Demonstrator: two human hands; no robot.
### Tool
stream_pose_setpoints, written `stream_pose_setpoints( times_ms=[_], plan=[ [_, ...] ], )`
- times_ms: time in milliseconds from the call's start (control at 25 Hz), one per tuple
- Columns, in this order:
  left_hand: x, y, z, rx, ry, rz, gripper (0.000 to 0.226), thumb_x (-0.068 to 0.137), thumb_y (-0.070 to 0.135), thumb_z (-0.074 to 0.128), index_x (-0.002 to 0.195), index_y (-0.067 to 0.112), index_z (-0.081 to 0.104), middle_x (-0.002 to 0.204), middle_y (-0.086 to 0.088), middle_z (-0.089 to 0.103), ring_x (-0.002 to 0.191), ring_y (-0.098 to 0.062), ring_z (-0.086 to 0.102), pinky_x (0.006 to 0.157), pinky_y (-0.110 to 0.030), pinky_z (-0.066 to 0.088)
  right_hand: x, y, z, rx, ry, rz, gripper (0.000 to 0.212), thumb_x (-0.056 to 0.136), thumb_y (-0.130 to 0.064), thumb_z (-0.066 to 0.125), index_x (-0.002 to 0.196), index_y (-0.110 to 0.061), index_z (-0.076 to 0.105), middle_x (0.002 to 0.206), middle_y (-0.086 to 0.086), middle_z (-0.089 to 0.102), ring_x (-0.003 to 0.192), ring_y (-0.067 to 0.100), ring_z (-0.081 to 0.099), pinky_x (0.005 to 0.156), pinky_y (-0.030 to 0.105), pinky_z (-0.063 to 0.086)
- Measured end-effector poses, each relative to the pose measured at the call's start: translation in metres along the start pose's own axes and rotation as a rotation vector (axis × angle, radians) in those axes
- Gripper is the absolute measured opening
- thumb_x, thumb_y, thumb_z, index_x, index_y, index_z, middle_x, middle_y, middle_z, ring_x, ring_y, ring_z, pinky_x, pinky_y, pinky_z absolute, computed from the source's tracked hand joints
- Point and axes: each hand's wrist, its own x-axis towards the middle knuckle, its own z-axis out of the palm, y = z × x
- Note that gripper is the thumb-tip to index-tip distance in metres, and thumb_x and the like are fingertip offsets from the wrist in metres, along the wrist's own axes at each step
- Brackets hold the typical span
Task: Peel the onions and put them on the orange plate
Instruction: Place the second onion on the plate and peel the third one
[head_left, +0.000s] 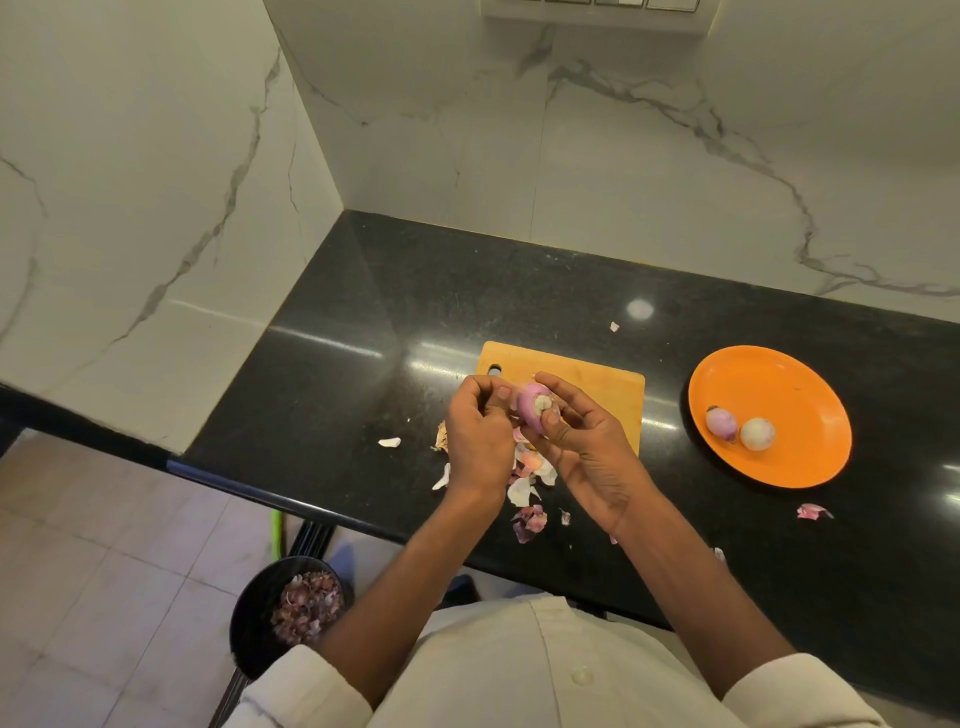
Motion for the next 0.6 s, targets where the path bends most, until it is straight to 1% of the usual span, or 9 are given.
stream_pose_setpoints(
  times_ms=[80,160,240,320,360,440,520,560,600],
  plan=[
    [0.005,-0.001,0.0,-0.079,0.049,-0.079,0.02,0.111,0.013,0.054,0.098,0.011,0.07,0.099,-0.019,0.073,0.09,-0.026,0.072,0.089,-0.057,0.064,0.001,0.002,-0.001,0.025,-0.015,0.02,0.051,0.084,-0.001,0.071,0.135,-0.008,0.067,0.137,0.019,0.066,0.124,0.037,0.067,0.098,0.041,0.061],
    [0.008,0.0,-0.001,-0.099,0.075,-0.088,0.016,0.109,0.012,0.058,0.099,0.01,0.07,0.093,-0.014,0.073,0.085,-0.024,0.07,0.087,-0.054,0.063,0.001,0.004,-0.004,-0.004,-0.001,0.032,0.045,0.092,-0.005,0.068,0.136,-0.013,0.067,0.137,0.017,0.067,0.126,0.039,0.066,0.101,0.048,0.059],
    [0.006,0.003,-0.003,-0.097,0.074,-0.049,0.01,0.107,0.01,0.062,0.101,0.008,0.069,0.094,-0.013,0.073,0.085,-0.022,0.071,0.084,-0.045,0.065,0.002,0.003,-0.005,-0.125,0.031,0.016,0.038,0.099,-0.014,0.066,0.136,-0.019,0.069,0.133,0.012,0.071,0.123,0.035,0.068,0.103,0.052,0.058],
    [0.004,0.005,-0.002,-0.062,0.071,0.011,0.006,0.106,0.007,0.063,0.102,0.007,0.068,0.093,-0.01,0.072,0.082,-0.015,0.069,0.077,-0.031,0.063,0.005,0.002,-0.005,-0.234,0.039,-0.024,0.038,0.097,-0.023,0.069,0.135,-0.019,0.07,0.127,0.008,0.075,0.117,0.029,0.071,0.095,0.043,0.061],
    [0.004,0.006,-0.001,-0.061,0.072,0.02,0.006,0.106,0.006,0.062,0.102,0.006,0.066,0.092,-0.008,0.071,0.079,-0.011,0.068,0.074,-0.026,0.062,0.006,0.002,-0.004,-0.243,0.043,-0.039,0.039,0.096,-0.021,0.071,0.135,-0.016,0.07,0.126,0.008,0.075,0.114,0.027,0.072,0.092,0.038,0.062],
    [0.006,0.007,0.001,-0.151,0.081,-0.053,0.006,0.107,0.004,0.059,0.102,0.003,0.063,0.085,-0.008,0.069,0.071,-0.01,0.068,0.072,-0.026,0.061,0.009,0.002,-0.003,-0.143,0.056,-0.01,0.037,0.098,-0.013,0.067,0.135,-0.008,0.067,0.128,0.013,0.074,0.116,0.028,0.073,0.094,0.034,0.062],
    [0.009,0.007,0.001,-0.342,0.076,-0.189,0.006,0.108,0.002,0.056,0.103,0.001,0.06,0.081,-0.011,0.068,0.067,-0.014,0.07,0.076,-0.031,0.064,0.009,0.003,-0.005,0.084,0.071,0.1,0.036,0.099,-0.009,0.062,0.135,-0.003,0.064,0.13,0.021,0.072,0.122,0.034,0.07,0.1,0.038,0.06],
    [0.01,0.003,-0.001,-0.37,0.069,-0.216,0.005,0.107,0.002,0.056,0.104,0.002,0.06,0.084,-0.012,0.07,0.07,-0.015,0.072,0.08,-0.034,0.065,0.01,0.003,-0.009,0.153,0.079,0.131,0.039,0.097,-0.007,0.064,0.135,-0.002,0.063,0.131,0.022,0.071,0.123,0.035,0.068,0.1,0.038,0.059],
    [0.011,-0.001,-0.004,-0.322,0.067,-0.207,0.004,0.107,0.003,0.058,0.105,0.003,0.061,0.089,-0.013,0.072,0.076,-0.017,0.074,0.084,-0.037,0.065,0.011,0.003,-0.012,0.17,0.086,0.136,0.043,0.093,-0.005,0.067,0.135,-0.002,0.063,0.131,0.022,0.071,0.123,0.035,0.068,0.099,0.038,0.06]
  ],
)
